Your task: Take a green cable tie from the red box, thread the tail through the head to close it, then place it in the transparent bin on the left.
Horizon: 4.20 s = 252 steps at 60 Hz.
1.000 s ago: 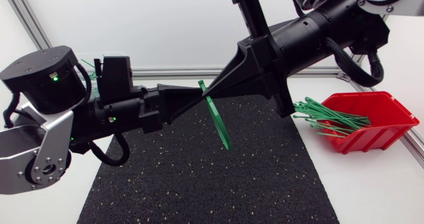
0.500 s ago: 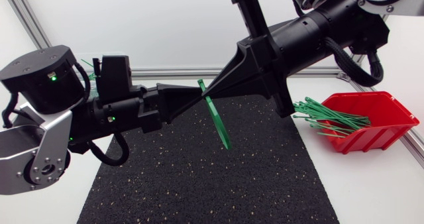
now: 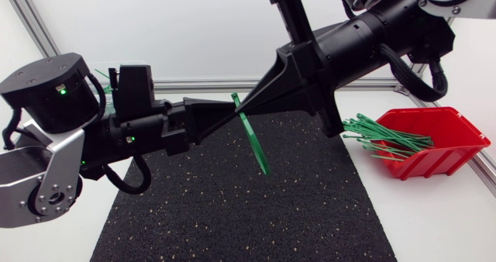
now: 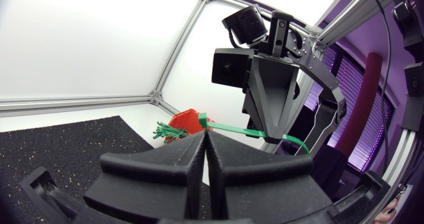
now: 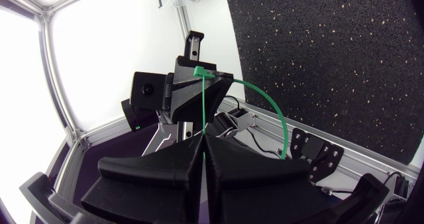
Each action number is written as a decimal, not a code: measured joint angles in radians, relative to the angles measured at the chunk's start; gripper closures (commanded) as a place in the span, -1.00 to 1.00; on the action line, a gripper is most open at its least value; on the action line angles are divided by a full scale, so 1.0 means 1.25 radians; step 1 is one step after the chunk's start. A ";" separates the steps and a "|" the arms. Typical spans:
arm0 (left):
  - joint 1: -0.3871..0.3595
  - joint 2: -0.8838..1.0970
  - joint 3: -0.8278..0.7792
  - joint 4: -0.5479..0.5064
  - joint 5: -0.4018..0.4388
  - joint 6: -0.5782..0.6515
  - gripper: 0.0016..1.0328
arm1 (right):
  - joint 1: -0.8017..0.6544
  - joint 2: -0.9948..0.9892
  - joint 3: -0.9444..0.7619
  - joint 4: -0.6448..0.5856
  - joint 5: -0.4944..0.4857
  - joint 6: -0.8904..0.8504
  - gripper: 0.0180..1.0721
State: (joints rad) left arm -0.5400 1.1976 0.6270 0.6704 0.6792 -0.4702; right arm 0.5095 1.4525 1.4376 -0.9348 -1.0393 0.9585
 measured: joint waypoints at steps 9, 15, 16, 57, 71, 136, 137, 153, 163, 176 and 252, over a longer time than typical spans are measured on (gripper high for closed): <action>0.002 0.003 -0.005 0.000 0.000 0.009 0.94 | -0.001 -0.001 -0.003 0.013 0.000 0.002 0.89; 0.007 0.023 -0.008 0.000 0.003 0.018 0.94 | 0.007 -0.002 -0.011 0.041 0.010 0.012 0.89; 0.008 0.025 -0.008 0.000 0.003 0.018 0.94 | 0.010 -0.002 -0.012 0.048 0.013 0.016 0.89; 0.033 -0.009 -0.008 0.001 0.003 0.018 0.94 | 0.003 -0.053 -0.090 0.129 0.015 0.069 0.89; 0.031 0.002 -0.008 0.001 0.003 0.018 0.94 | 0.010 -0.064 -0.090 0.130 0.015 0.072 0.89; 0.011 -0.006 -0.008 0.001 0.002 0.018 0.94 | 0.015 -0.064 -0.091 0.142 0.015 0.072 0.89; 0.011 -0.006 -0.008 0.001 0.002 0.018 0.94 | 0.015 -0.064 -0.091 0.142 0.015 0.072 0.89; 0.006 -0.009 -0.008 0.001 0.002 0.018 0.94 | 0.015 -0.064 -0.091 0.144 0.015 0.072 0.89; 0.005 -0.021 -0.009 0.000 0.002 0.018 0.94 | 0.012 -0.064 -0.091 0.145 0.014 0.072 0.89; 0.005 -0.024 -0.009 0.000 0.000 0.017 0.94 | 0.009 -0.064 -0.091 0.145 0.012 0.072 0.89; -0.052 -0.094 -0.033 -0.022 -0.046 0.039 0.94 | -0.011 -0.066 -0.110 0.225 -0.020 0.159 0.89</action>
State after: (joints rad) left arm -0.6056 1.0798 0.5858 0.6434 0.6220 -0.4213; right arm 0.4961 1.3705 1.3003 -0.6533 -1.0645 1.1576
